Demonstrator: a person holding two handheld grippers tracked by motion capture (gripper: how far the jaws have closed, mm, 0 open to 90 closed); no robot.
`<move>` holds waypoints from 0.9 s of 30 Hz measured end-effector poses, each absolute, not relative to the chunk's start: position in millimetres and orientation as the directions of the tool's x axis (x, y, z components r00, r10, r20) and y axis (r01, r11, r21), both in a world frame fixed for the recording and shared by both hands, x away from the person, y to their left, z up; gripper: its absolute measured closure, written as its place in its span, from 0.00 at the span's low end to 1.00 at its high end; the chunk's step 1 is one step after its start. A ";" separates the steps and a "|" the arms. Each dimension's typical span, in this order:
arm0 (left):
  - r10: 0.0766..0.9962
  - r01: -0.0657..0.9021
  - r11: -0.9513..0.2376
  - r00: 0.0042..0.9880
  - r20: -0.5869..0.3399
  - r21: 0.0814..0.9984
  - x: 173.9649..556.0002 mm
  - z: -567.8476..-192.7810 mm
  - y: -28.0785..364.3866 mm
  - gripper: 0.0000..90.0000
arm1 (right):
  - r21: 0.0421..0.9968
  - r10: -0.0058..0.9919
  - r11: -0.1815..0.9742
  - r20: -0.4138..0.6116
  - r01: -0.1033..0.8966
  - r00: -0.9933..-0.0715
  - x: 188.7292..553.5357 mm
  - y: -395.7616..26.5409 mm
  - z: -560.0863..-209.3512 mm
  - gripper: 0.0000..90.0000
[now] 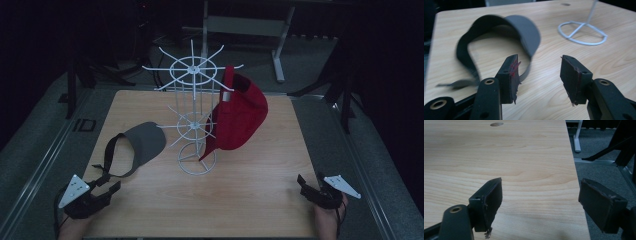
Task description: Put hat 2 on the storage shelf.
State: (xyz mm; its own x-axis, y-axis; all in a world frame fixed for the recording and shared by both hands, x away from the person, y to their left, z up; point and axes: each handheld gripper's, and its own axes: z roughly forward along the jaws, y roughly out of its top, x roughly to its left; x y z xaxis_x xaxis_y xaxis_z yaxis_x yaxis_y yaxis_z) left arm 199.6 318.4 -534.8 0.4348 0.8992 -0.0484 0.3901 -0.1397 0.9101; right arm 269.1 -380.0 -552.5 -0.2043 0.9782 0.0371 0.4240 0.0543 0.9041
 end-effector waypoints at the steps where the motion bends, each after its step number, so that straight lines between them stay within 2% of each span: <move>1: 0.909 0.403 -0.140 0.415 -0.044 0.904 199.9 -535.4 321.1 0.55 | 0.906 0.978 0.056 0.034 0.418 -0.206 269.1 -379.8 -552.5 0.21; 7: 0.952 0.483 -0.126 0.305 -0.031 0.867 209.3 -540.5 332.5 0.55 | 0.907 0.976 0.061 0.034 0.416 -0.217 269.2 -378.4 -552.6 0.21; 11: 0.961 0.512 -0.137 0.275 -0.010 0.848 217.5 -544.6 336.0 0.52 | 0.909 0.975 0.054 0.041 0.412 -0.217 268.7 -379.3 -552.5 0.21; 27: 0.950 0.607 -0.172 0.310 -0.032 0.775 254.9 -555.5 341.9 0.51 | 0.910 0.973 0.052 0.048 0.412 -0.228 268.5 -379.5 -552.2 0.21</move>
State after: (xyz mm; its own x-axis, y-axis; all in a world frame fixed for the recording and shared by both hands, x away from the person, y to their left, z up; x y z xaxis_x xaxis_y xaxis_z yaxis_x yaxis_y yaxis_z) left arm 254.9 341.9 -555.5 0.3100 0.9502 -0.0318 0.6075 -0.1722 0.7754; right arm 268.5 -379.5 -552.2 -0.2276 0.9726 0.0476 0.4120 0.0519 0.9097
